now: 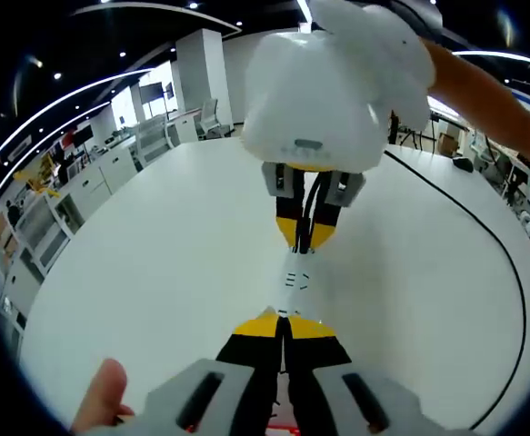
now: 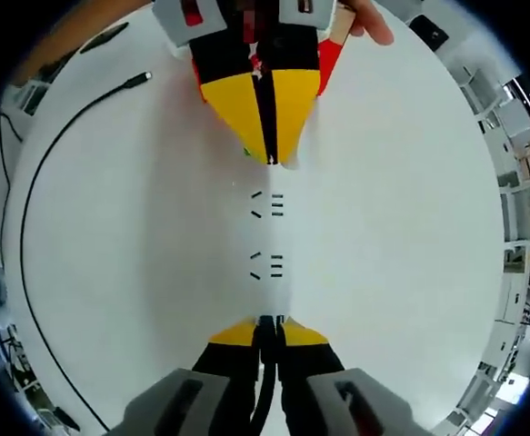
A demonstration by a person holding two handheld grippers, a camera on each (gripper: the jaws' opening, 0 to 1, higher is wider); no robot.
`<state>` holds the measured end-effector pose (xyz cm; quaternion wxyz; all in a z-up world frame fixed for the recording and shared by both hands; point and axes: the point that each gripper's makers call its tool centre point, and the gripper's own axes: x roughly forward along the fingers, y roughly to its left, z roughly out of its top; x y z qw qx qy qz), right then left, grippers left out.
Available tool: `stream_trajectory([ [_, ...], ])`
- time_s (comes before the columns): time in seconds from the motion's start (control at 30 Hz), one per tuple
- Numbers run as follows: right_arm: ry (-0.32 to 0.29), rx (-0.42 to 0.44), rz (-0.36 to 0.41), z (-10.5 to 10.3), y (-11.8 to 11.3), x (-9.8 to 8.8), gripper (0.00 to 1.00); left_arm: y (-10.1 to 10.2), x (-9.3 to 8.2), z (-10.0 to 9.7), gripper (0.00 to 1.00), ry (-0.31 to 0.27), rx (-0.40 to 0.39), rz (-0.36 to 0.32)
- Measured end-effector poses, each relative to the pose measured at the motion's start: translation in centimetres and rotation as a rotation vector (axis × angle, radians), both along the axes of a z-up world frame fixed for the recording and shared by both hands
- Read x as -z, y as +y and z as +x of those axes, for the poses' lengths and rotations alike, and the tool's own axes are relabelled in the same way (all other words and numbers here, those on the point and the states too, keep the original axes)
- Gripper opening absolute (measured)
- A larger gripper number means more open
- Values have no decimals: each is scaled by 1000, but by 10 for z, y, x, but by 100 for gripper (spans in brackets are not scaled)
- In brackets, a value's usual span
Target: Locate the USB plug end of the data cable currently connected to the USB port on the desk. Grip the plug, withdraw it from the port, and place it onto the desktop.
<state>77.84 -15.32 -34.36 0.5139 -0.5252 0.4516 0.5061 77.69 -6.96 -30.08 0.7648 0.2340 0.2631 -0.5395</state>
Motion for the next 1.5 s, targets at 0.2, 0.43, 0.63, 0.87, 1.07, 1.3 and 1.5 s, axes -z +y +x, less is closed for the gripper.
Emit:
stream_trajectory([
  [0.2, 24, -7, -7, -2, 0, 0, 10, 0, 0, 1, 2, 0, 1, 1],
  [0.43, 43, -3, -16, -3, -1, -1, 10, 0, 0, 1, 2, 2, 1, 3],
  [0.63, 48, 2, -13, -4, -2, -1, 10, -1, 0, 1, 2, 6, 2, 5],
  [0.87, 55, 1, -11, -3, -2, -1, 10, -1, -1, 1, 2, 3, 2, 4],
  [1.07, 64, 5, -12, -3, -3, -1, 10, -2, 0, 1, 2, 3, 1, 5],
  [1.3, 64, 8, -1, -2, -2, -1, 10, -1, 0, 1, 2, 1, 2, 6],
  [1.5, 73, -3, -42, -2, -1, 0, 10, -1, 0, 1, 2, 2, 1, 7],
])
